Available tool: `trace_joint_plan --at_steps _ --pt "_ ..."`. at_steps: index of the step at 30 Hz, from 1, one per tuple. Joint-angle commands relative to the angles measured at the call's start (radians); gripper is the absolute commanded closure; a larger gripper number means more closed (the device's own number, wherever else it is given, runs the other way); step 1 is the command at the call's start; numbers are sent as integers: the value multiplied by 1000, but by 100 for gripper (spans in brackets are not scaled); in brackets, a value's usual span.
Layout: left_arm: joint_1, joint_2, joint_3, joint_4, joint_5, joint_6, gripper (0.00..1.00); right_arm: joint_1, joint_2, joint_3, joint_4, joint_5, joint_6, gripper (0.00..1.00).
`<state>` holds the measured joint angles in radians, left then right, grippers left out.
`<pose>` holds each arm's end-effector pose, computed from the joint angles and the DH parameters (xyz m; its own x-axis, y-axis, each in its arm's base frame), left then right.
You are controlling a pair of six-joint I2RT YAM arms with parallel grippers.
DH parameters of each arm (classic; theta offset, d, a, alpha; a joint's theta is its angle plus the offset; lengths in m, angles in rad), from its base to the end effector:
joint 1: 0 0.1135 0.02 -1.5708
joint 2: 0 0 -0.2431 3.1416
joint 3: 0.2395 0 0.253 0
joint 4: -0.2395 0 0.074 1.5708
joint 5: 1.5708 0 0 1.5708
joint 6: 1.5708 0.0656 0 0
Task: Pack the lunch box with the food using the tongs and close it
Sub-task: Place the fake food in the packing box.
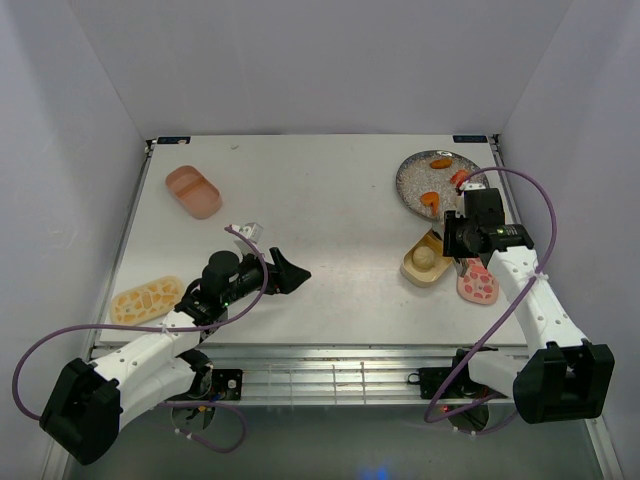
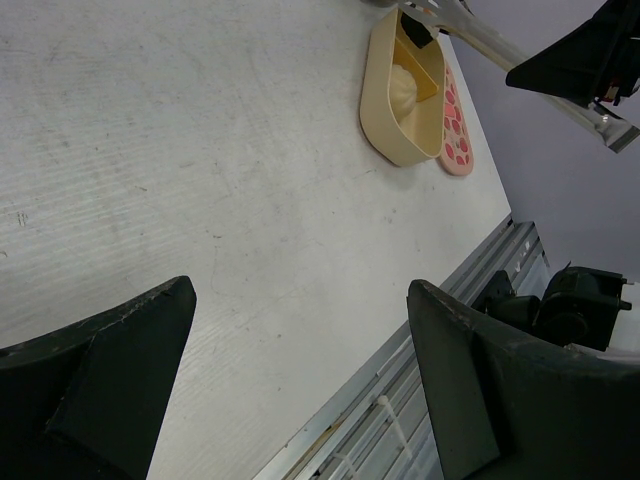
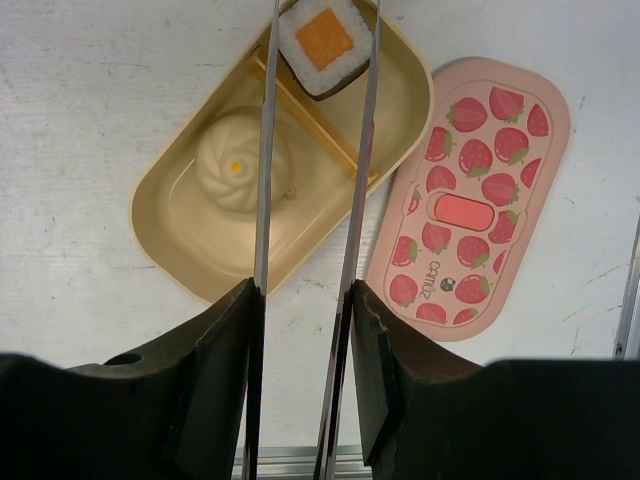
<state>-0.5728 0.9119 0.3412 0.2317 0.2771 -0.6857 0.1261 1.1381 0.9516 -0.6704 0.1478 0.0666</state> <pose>0.1917 -0.1450 0.1779 -0.6837 -0.2838 -0.6723 0.3943 0.6315 -0.6676 0.2608 0.0233 0.2426 -0.7501 -0.0287 -0.6607 0.0212 0.9975 -0.0675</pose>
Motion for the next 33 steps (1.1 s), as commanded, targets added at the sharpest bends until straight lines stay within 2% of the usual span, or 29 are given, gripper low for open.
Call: trace_joint_plan --at_steps 1,5,21,33 --pt "-6 1 4 3 5 0 2 0 -23 -2 58 1 -22 71" --pt "-6 2 4 4 2 -2 2 0 -47 -34 71 12 -24 70" --pt "-6 4 4 3 2 2 2 0 -77 -57 84 30 -22 50" --pt "-6 5 5 3 2 0 2 0 -103 -65 77 35 -10 46"
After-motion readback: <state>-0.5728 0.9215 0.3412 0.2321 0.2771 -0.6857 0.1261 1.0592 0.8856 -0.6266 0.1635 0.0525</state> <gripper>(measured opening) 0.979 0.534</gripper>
